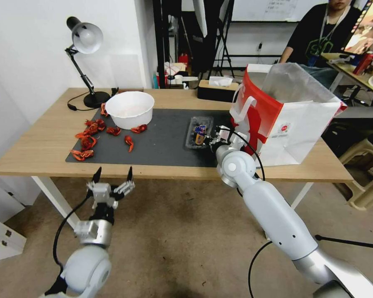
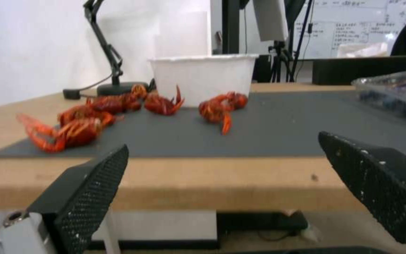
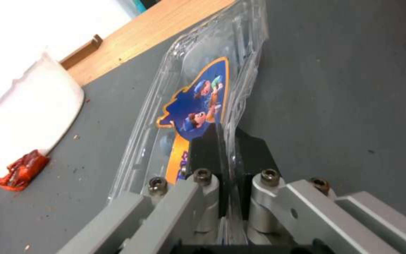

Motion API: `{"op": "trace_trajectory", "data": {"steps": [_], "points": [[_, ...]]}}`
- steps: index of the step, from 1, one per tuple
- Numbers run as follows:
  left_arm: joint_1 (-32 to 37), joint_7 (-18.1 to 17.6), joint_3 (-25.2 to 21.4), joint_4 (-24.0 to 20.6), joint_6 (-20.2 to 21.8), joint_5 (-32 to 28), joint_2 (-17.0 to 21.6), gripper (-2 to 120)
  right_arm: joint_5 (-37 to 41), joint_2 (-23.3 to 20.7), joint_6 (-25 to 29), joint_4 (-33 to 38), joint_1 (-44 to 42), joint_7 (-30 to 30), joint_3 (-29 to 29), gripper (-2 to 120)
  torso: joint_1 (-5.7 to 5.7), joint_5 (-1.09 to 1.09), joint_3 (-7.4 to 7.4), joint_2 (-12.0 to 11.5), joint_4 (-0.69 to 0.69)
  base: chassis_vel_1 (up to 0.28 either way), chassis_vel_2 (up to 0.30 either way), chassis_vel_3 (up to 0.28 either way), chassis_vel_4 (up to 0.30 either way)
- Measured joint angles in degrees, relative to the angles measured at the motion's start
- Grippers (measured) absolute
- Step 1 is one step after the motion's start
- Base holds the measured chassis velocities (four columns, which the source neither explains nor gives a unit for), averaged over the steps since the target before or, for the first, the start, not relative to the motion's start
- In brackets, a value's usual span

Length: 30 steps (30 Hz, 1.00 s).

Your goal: Close the takeout container lid, then place the container into the takeout bag.

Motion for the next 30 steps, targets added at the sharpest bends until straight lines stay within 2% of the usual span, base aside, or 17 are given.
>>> {"op": "trace_trajectory", "data": {"steps": [6,14,23,27,30], "points": [[0.5,0.0,0.0,0.6,-0.8,0.4,-0.3,100,0.4,0.1,0.1,0.8,0.1,-0.3,0.1,0,0.0,0.01,0.0,0.0,0.0,0.0,0.0,0.0,0.0],[0.0,0.0,-0.1,0.9,-1.0,0.6,-0.6,100,2.8,-1.7,0.0,5.8,0.0,-0.9,1.4,0,0.01,0.01,0.0,0.0,0.0,0.0,0.0,0.0,0.0],[-0.8,-0.1,-0.2,1.3,-1.0,0.6,-0.6,100,4.2,-4.8,-0.7,15.9,0.8,-1.3,4.8,0,0.01,0.0,0.0,0.0,0.0,0.0,0.0,0.0,0.0],[-1.0,-0.2,-0.2,1.4,-1.0,0.8,-0.7,100,4.2,-6.5,-1.7,21.9,3.2,-0.4,8.8,0,0.01,0.01,0.0,0.0,0.0,0.0,0.0,0.0,0.0],[-1.0,-0.2,-0.2,1.4,-1.0,1.0,-0.9,100,4.2,-7.2,-2.3,23.6,4.7,0.7,11.1,0,0.01,0.01,0.0,0.0,0.0,0.0,0.0,0.0,0.0]]}}
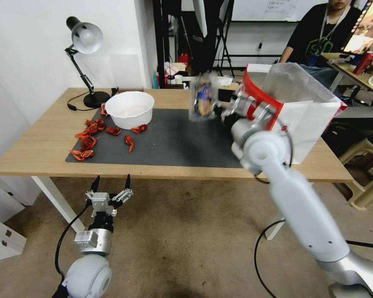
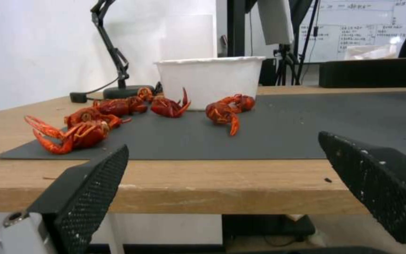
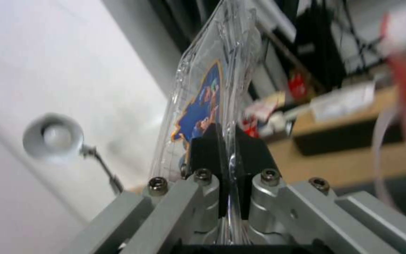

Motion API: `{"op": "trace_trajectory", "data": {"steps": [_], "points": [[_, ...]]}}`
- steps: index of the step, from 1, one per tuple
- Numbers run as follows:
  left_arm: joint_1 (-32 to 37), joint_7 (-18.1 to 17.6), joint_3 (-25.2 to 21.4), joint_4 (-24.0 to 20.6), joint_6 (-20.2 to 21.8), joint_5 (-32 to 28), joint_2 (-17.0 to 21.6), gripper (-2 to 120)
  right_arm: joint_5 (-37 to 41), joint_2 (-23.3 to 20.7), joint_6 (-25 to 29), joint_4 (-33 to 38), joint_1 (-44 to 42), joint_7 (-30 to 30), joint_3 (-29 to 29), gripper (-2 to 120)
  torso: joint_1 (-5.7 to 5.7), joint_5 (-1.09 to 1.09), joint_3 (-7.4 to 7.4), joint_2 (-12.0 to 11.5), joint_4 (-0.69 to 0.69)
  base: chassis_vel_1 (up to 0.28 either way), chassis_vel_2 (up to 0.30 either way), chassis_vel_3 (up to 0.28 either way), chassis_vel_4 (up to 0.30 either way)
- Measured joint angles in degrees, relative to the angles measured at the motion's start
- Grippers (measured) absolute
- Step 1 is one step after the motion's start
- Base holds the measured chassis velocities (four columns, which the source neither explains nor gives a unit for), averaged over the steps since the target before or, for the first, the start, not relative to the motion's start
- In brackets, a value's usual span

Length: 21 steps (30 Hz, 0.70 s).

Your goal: Close the takeout container lid, then place the container into the takeout bag.

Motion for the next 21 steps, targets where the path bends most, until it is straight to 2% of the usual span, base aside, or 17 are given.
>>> {"op": "trace_trajectory", "data": {"steps": [7,14,21], "points": [[0.0,0.0,0.0,0.1,-0.2,0.4,-0.3,100,-1.4,-2.6,-2.9,0.8,3.0,2.8,7.4,0,0.0,0.0,0.0,0.0,0.0,0.0,0.0,0.0,0.0],[-0.1,-0.1,0.0,0.0,-0.3,0.5,-0.3,100,-0.6,-5.4,-5.3,-1.7,1.2,5.6,15.4,0,0.0,0.0,0.0,0.0,-0.01,0.0,0.0,0.0,0.0],[0.0,-0.1,0.1,-0.3,-0.3,0.6,-0.1,100,0.4,-6.6,-7.5,-3.4,-2.4,6.5,17.6,2,0.0,0.0,0.0,0.0,0.0,0.0,0.0,0.0,0.0]]}}
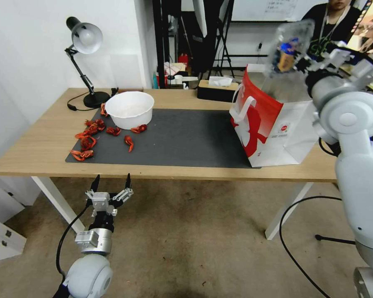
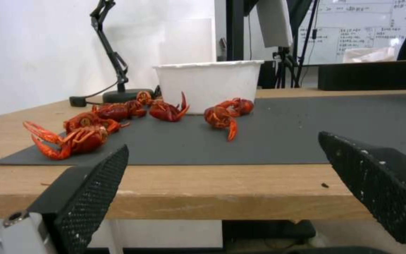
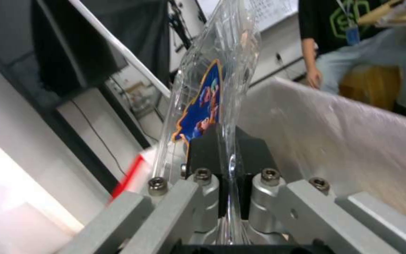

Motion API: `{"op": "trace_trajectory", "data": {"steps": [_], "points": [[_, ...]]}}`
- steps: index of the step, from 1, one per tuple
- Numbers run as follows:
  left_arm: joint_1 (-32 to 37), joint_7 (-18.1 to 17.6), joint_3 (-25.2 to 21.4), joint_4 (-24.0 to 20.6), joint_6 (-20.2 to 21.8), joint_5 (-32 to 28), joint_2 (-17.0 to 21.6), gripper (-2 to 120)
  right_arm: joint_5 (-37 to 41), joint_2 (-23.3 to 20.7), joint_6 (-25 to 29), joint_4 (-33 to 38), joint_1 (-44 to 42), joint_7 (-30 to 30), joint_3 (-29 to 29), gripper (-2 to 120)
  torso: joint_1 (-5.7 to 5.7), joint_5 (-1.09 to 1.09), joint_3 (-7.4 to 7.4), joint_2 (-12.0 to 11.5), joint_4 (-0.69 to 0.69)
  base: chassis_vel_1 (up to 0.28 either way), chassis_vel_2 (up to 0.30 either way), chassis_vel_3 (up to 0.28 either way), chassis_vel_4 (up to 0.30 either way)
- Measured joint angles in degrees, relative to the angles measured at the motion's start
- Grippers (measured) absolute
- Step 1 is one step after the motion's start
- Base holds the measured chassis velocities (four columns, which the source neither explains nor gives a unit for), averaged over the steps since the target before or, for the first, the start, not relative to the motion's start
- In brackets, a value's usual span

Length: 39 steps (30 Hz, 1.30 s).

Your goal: Close the takeout container lid, then place the container into the takeout bag.

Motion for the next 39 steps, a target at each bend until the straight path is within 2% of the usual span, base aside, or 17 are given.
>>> {"op": "trace_trajectory", "data": {"steps": [7,12,14,16,17,19,21,22,24,25,27,29,31,32,35,37,39], "points": [[0.0,0.0,0.2,-0.5,0.1,0.1,0.2,100,0.0,0.6,-2.1,-0.5,-1.7,0.6,0.8,32,0.0,-0.01,0.0,0.0,0.0,0.0,0.0,0.0,0.0],[0.2,0.0,0.1,-0.7,0.1,0.1,0.3,100,0.4,0.5,-1.9,0.3,-1.8,0.4,1.6,46,0.0,-0.01,0.0,0.0,0.0,0.0,0.0,0.0,0.0],[0.2,0.0,0.1,-0.8,0.1,0.1,0.3,100,0.7,0.4,-1.2,0.5,-1.8,-0.1,1.7,48,0.0,-0.01,0.0,0.0,0.0,0.0,0.0,0.0,0.0],[0.3,-0.1,0.0,-1.0,0.1,0.1,0.3,100,2.7,-0.1,3.6,1.9,-2.0,-5.4,2.3,62,0.0,-0.02,0.0,0.0,0.0,0.0,0.0,0.0,0.0],[0.3,-0.1,0.0,-1.0,0.1,0.1,0.3,100,2.7,-0.1,3.6,1.9,-2.0,-5.4,2.3,62,0.0,-0.02,0.0,0.0,0.0,0.0,0.0,0.0,0.0],[0.5,-0.1,0.0,-1.2,0.1,0.1,0.4,100,3.3,-0.9,8.3,4.0,-3.4,-12.2,2.4,72,0.0,-0.01,0.0,0.0,0.01,0.0,0.0,0.0,0.0],[0.5,-0.1,-0.1,-1.2,0.1,0.1,0.4,100,3.2,-1.0,9.0,4.4,-3.8,-13.4,2.4,72,0.0,-0.02,0.0,0.0,0.01,0.0,0.0,0.0,0.0],[0.5,-0.1,-0.1,-1.2,0.1,0.1,0.4,100,3.1,-1.2,10.1,5.1,-4.4,-15.5,2.4,80,0.0,-0.02,0.0,0.0,-0.01,0.0,0.0,0.0,0.0],[0.7,-0.1,-0.1,-1.2,0.1,0.1,0.3,100,1.2,-2.5,14.7,7.6,-7.7,-25.3,1.7,92,0.0,-0.01,-0.01,0.0,0.0,0.0,0.0,0.0,0.0],[0.7,-0.1,-0.1,-1.2,0.1,0.1,0.3,100,1.2,-2.5,14.7,7.6,-7.7,-25.3,1.7,92,0.0,-0.01,-0.01,0.0,0.0,0.0,0.0,0.0,0.0],[0.8,-0.1,-0.2,-1.3,0.1,0.1,0.1,100,-1.8,-3.8,17.2,9.9,-11.7,-32.2,0.8,99,0.0,-0.01,0.0,0.0,0.01,0.0,0.0,0.0,0.0],[0.8,-0.1,-0.2,-1.3,0.1,0.1,0.1,100,-3.5,-4.2,17.7,10.8,-13.5,-34.1,0.3,100,0.0,-0.01,-0.01,0.0,-0.01,0.0,0.0,0.0,0.0],[0.8,-0.1,-0.3,-1.3,0.1,0.1,0.0,100,-11.4,-5.0,19.3,12.9,-18.9,-38.2,-1.2,100,-0.01,-0.01,-0.01,0.0,-0.01,0.0,0.0,0.0,0.0],[0.8,-0.1,-0.3,-1.3,0.1,0.1,0.0,100,-11.4,-5.0,19.3,12.9,-18.9,-38.2,-1.2,100,-0.01,-0.01,-0.01,0.0,-0.01,0.0,0.0,0.0,0.0],[0.7,-0.1,-0.3,-1.3,0.1,0.1,-0.1,100,-26.1,-5.4,22.1,14.2,-25.5,-40.9,-3.5,100,0.0,0.0,-0.01,0.0,0.0,0.0,0.0,0.0,0.0],[0.7,-0.1,-0.3,-1.3,0.1,0.1,-0.1,100,-26.9,-5.4,22.2,14.3,-25.9,-40.9,-3.7,100,0.0,0.0,-0.01,0.0,0.0,0.0,0.0,0.0,0.0],[0.7,-0.1,-0.4,-1.3,0.1,0.1,-0.3,100,-33.1,-4.8,22.4,15.7,-29.8,-39.1,-5.0,100,0.0,-0.02,-0.01,0.0,0.0,0.0,0.0,0.0,0.0]]}}
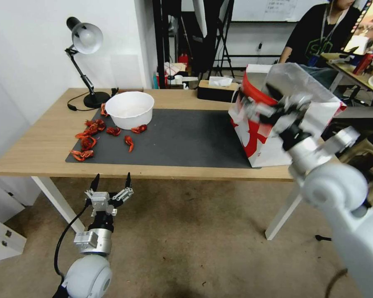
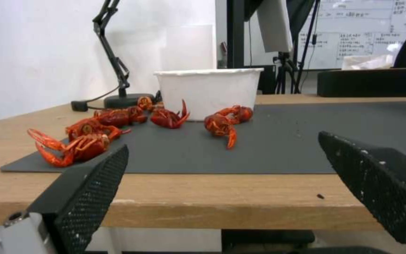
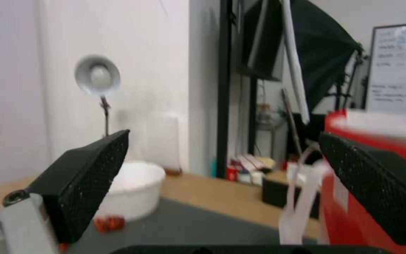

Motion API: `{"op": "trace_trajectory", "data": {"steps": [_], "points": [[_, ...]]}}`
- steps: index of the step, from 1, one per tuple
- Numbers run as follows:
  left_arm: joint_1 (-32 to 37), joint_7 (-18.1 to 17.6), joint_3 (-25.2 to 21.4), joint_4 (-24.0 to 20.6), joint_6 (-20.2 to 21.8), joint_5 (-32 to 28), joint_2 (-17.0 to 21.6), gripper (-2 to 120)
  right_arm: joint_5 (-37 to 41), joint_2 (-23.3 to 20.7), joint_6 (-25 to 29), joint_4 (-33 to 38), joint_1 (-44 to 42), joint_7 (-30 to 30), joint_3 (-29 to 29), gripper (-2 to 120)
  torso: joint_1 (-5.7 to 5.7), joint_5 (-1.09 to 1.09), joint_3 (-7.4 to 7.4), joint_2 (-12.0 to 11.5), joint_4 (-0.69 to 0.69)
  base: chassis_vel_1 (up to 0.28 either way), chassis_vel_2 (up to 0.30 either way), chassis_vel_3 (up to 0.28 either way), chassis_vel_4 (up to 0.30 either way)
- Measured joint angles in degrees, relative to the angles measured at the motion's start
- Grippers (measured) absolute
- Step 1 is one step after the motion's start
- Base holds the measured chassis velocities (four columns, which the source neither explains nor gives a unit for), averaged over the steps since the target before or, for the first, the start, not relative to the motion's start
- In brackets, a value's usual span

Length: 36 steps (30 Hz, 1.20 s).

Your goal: Close the takeout container lid, then place the container into the takeout bag.

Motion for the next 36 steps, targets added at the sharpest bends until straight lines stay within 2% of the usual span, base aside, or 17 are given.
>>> {"op": "trace_trajectory", "data": {"steps": [1,4,5,8,11,19,27,36], "points": [[0.0,0.0,0.0,0.0,0.0,0.0,0.0,100,0.0,0.0,0.0,0.0,0.0,0.0,0.0,100,0.0,0.0,0.0,0.0,0.0,0.0,0.0,0.0,0.0],[0.0,0.0,-0.2,0.0,0.0,0.0,-0.1,100,-8.1,2.2,0.5,1.3,-5.5,4.4,-2.4,100,0.0,0.0,0.0,0.0,0.0,0.0,0.0,0.0,0.0],[0.0,0.0,-0.2,0.0,0.0,0.0,-0.1,100,-8.1,2.2,0.5,1.3,-5.5,4.4,-2.4,100,0.0,0.0,0.0,0.0,0.0,0.0,0.0,0.0,0.0],[0.2,0.0,-0.4,0.1,0.0,0.0,-0.3,100,-15.7,4.0,3.1,1.5,-11.2,8.5,-3.5,100,0.0,0.01,0.01,0.0,0.0,0.0,0.0,0.0,0.0],[0.3,0.0,-0.4,0.1,0.0,0.0,-0.5,100,-20.1,5.0,5.5,1.4,-14.8,10.9,-4.2,100,0.0,0.0,0.0,0.0,0.0,0.0,0.0,0.0,0.0],[0.8,0.1,-0.4,0.0,0.0,-0.1,-0.7,100,-27.2,7.6,11.9,0.1,-23.0,16.9,-5.8,100,0.0,0.0,0.0,0.0,0.0,0.0,0.0,0.0,0.0],[1.1,0.5,-0.5,-0.2,0.0,-0.1,-0.8,100,-31.9,9.9,15.2,-2.4,-27.4,22.1,-7.9,100,0.0,0.01,0.0,0.0,0.0,0.0,0.0,0.0,0.0],[0.7,0.9,-0.3,0.1,0.1,-0.4,-0.4,100,-32.8,11.5,16.9,-5.1,-27.7,23.1,-8.5,100,0.0,0.01,0.01,0.0,0.0,0.0,0.0,0.0,0.0]]}}
